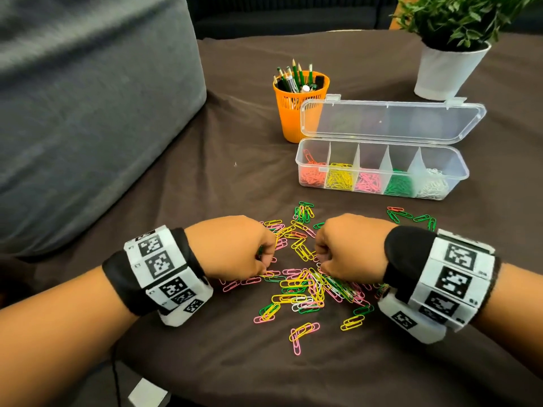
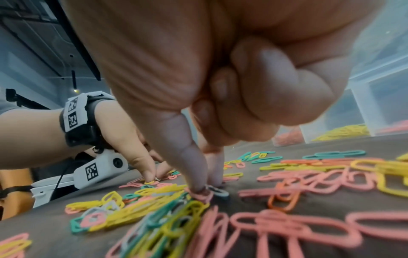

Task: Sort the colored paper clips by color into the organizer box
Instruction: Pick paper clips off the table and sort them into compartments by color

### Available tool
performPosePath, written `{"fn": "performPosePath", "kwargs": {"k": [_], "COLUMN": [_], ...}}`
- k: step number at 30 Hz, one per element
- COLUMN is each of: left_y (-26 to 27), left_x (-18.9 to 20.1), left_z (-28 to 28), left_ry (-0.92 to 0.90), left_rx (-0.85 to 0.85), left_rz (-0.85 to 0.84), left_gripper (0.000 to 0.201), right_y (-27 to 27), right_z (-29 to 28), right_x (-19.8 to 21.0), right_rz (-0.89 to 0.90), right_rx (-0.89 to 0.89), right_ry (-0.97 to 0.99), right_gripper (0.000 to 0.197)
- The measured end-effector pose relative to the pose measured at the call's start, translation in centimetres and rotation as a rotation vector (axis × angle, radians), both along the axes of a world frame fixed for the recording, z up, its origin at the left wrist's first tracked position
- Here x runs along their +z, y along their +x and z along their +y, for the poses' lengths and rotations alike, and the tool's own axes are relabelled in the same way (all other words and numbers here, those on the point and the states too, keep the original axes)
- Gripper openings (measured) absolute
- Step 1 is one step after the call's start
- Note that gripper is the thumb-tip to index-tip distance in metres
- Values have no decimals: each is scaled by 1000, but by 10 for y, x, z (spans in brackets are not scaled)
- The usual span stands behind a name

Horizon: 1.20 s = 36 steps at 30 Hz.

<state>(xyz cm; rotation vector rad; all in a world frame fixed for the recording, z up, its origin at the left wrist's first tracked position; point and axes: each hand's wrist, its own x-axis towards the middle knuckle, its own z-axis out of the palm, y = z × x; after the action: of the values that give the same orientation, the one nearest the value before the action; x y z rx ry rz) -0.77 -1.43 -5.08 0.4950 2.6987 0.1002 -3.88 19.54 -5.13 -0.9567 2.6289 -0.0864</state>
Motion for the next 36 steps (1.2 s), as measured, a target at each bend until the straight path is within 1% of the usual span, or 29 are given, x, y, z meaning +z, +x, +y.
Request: {"fn": "performPosePath", "kwargs": {"k": [3, 5, 7, 9, 11, 13, 15, 16, 17, 18, 20, 22, 23, 24, 25, 26, 28, 29, 30, 31, 33, 36], "left_y": [-2, -3, -4, -7, -6, -2, 0, 0, 1, 2, 5, 8, 11, 15, 19, 23, 33, 38, 43, 46, 48, 48], "left_x": [1, 4, 9, 13, 16, 18, 16, 15, 15, 13, 9, 4, 2, 0, 1, 2, 6, 8, 9, 9, 8, 10], "left_z": [-5, -10, -15, -23, -28, -29, -27, -24, -20, -17, -9, 1, 7, 12, 16, 20, 29, 34, 38, 41, 43, 40], "left_ry": [41, 139, 228, 293, 428, 703, 1004, 1130, 1228, 1303, 1379, 1352, 1293, 1191, 1044, 871, 484, 303, 160, 79, 6, -64], "left_rx": [32, 81, 119, 151, 198, 325, 507, 586, 643, 679, 721, 738, 714, 651, 544, 406, 144, 64, 32, 27, 33, 31], "left_rz": [-82, -129, -137, -162, -237, -325, -410, -472, -546, -613, -684, -679, -644, -582, -498, -415, -242, -149, -72, -14, 56, 137], "left_gripper": [5, 6, 8, 8, 11, 17, 11, 8, 6, 10, 19, 17, 15, 12, 10, 10, 3, 7, 13, 17, 21, 26], "right_y": [1, 2, -1, -6, -12, -15, -17, -17, -17, -17, -15, -10, -8, -6, -3, 1, 9, 13, 18, 21, 24, 20], "right_z": [1, 3, 7, 16, 26, 35, 43, 46, 49, 51, 53, 52, 51, 51, 50, 48, 43, 40, 37, 35, 35, 42], "right_x": [0, -2, -5, -7, -6, -3, -2, -4, -5, -8, -11, -13, -15, -16, -16, -16, -13, -13, -13, -12, -11, -9], "right_rz": [-36, -75, -125, -221, -395, -659, -930, -1016, -1050, -1044, -1006, -1000, -995, -972, -915, -813, -546, -426, -320, -236, -135, -97], "right_rx": [-11, -16, -37, -96, -181, -336, -528, -592, -642, -675, -713, -725, -719, -699, -654, -569, -327, -217, -134, -87, -54, -98], "right_ry": [20, 22, 5, -60, -228, -544, -875, -998, -1081, -1125, -1148, -1129, -1107, -1068, -1000, -889, -583, -434, -312, -224, -131, -88], "right_gripper": [14, 15, 13, 7, 7, 4, 8, 10, 14, 20, 28, 30, 28, 24, 20, 15, 5, 5, 5, 6, 6, 8]}}
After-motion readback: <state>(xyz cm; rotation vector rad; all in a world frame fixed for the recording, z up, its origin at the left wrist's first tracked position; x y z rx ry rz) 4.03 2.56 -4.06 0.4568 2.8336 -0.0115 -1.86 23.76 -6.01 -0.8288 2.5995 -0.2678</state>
